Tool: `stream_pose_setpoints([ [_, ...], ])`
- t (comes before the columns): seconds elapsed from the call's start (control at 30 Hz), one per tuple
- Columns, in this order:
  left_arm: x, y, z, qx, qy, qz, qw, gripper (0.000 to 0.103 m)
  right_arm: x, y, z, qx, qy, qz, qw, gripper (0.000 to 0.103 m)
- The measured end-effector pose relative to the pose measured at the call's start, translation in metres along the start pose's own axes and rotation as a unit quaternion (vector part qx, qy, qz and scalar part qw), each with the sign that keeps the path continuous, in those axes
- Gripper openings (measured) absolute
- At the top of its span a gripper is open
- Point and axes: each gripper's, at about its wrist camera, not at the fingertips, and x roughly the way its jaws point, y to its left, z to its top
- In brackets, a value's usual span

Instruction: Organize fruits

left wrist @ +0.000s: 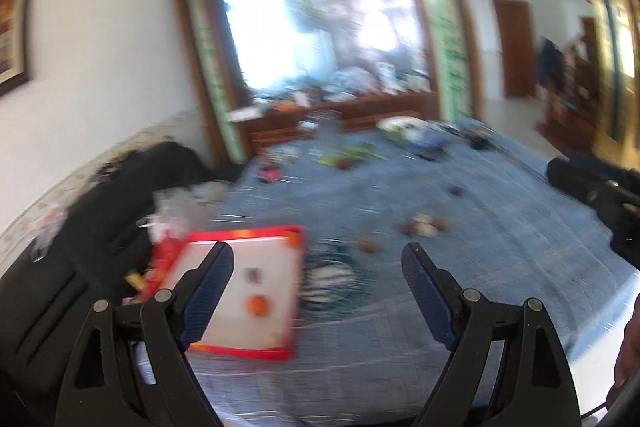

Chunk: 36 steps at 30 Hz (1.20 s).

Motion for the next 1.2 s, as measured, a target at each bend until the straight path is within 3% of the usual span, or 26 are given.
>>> stream_pose_setpoints([
  [0.07,-0.006,-0.025,0.016,0.019,-0.012,-0.036,0.9991,0.086,-0.022,-0.018,-0.006,0.003,-0.016,-0.04,0.999,0.052],
  [0.23,-0.046,-0.06,0.061,0.031,-0.089,-0.099,0.9906,0.086,-0.092,-0.069,-0.012,0.03,-0.07,-0.155,0.985,0.057],
  [0.33,-0.068,-0.066,0.086,0.031,-0.128,-0.125,0.9834,0.086,-0.133,-0.091,-0.001,0.054,-0.112,-0.187,0.975,0.058],
  [0.43,-0.081,-0.064,0.091,0.029,-0.157,-0.142,0.9768,0.091,-0.174,-0.107,0.014,0.082,-0.175,-0.205,0.96,0.07],
  [0.5,-0.074,-0.063,0.085,0.029,-0.157,-0.142,0.9768,0.103,-0.194,-0.115,0.02,0.099,-0.218,-0.213,0.947,0.078],
  [0.57,-0.054,-0.06,0.078,0.032,-0.14,-0.131,0.9808,0.103,-0.195,-0.12,0.023,0.11,-0.238,-0.213,0.941,0.078],
  [0.63,-0.022,-0.052,0.071,0.03,-0.095,-0.115,0.9884,0.103,-0.182,-0.125,0.026,0.111,-0.22,-0.209,0.946,0.078],
  [0.8,0.06,-0.013,0.041,-0.008,0.014,-0.049,0.9987,0.103,-0.102,-0.144,0.02,0.11,-0.104,-0.198,0.968,0.078],
  [0.97,0.12,0.021,0.008,-0.03,0.087,0.016,0.9957,0.103,-0.014,-0.157,-0.001,0.11,-0.004,-0.18,0.978,0.078],
  [1.2,0.18,0.023,-0.012,-0.023,0.149,0.016,0.9885,0.102,0.098,-0.165,-0.014,0.106,0.106,-0.142,0.978,0.078],
])
